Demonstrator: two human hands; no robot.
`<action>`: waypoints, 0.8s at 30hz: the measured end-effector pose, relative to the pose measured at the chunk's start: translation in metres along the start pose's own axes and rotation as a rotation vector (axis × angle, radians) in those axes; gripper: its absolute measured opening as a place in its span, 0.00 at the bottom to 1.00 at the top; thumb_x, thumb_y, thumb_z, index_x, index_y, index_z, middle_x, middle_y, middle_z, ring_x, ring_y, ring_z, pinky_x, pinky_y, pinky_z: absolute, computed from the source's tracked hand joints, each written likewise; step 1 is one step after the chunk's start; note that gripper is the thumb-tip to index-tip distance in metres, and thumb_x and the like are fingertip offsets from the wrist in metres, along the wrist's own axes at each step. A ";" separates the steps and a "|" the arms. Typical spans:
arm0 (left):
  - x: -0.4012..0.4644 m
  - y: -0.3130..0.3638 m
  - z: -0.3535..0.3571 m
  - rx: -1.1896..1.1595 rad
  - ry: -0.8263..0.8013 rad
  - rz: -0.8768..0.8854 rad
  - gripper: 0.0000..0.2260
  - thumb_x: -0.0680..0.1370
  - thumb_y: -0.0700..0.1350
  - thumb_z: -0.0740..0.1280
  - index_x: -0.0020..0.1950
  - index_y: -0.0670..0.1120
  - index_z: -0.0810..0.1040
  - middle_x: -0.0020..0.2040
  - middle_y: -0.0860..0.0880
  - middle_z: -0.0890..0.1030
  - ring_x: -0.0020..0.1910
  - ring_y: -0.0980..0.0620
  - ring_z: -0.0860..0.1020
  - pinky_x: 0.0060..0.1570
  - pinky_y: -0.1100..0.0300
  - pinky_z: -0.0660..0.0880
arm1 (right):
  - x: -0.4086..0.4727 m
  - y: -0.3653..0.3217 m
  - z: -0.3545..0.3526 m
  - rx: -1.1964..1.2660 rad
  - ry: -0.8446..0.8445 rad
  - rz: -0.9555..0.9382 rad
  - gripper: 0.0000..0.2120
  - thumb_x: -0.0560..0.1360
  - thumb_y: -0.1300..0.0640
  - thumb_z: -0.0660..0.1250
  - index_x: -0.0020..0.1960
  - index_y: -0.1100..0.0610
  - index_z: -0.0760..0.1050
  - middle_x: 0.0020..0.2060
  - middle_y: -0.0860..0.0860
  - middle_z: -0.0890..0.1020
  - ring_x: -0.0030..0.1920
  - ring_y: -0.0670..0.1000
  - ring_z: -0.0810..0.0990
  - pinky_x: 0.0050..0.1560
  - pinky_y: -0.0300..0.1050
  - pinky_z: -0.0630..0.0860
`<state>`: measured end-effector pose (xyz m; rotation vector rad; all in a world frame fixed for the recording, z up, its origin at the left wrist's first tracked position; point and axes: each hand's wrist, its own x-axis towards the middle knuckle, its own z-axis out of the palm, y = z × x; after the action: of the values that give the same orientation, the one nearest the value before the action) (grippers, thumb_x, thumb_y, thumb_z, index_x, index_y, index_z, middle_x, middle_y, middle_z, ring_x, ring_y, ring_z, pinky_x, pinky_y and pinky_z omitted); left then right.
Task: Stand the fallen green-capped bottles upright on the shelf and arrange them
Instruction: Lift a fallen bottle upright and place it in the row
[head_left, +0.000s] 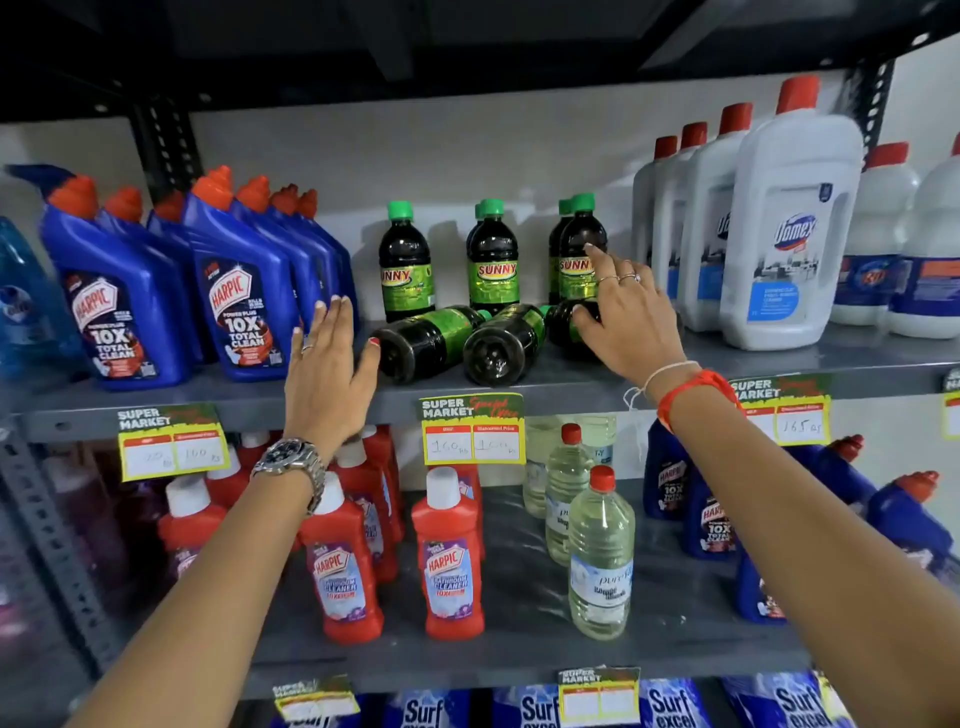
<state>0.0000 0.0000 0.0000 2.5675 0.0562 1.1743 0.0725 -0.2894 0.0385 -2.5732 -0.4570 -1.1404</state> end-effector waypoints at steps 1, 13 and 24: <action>-0.002 -0.004 0.000 0.022 0.000 -0.019 0.26 0.79 0.51 0.51 0.75 0.42 0.55 0.77 0.46 0.57 0.76 0.51 0.51 0.75 0.51 0.45 | 0.002 0.001 0.001 -0.035 -0.020 0.015 0.32 0.74 0.51 0.60 0.75 0.58 0.54 0.66 0.61 0.70 0.65 0.63 0.67 0.60 0.61 0.69; -0.007 -0.014 -0.006 0.453 -0.231 0.091 0.18 0.77 0.46 0.47 0.56 0.46 0.75 0.56 0.44 0.79 0.51 0.41 0.77 0.30 0.57 0.58 | 0.040 0.006 0.006 -0.270 -0.402 0.161 0.29 0.73 0.44 0.62 0.67 0.59 0.61 0.51 0.59 0.78 0.52 0.60 0.76 0.46 0.52 0.71; -0.005 -0.022 0.002 0.356 -0.121 0.089 0.18 0.77 0.49 0.50 0.53 0.47 0.77 0.49 0.46 0.82 0.44 0.45 0.78 0.30 0.58 0.57 | 0.057 0.004 0.000 -0.275 -0.610 0.298 0.32 0.59 0.41 0.75 0.57 0.54 0.72 0.46 0.52 0.79 0.45 0.55 0.75 0.45 0.46 0.68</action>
<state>0.0006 0.0194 -0.0113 2.9747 0.1356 1.1223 0.1107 -0.2831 0.0806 -3.0743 -0.0237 -0.3194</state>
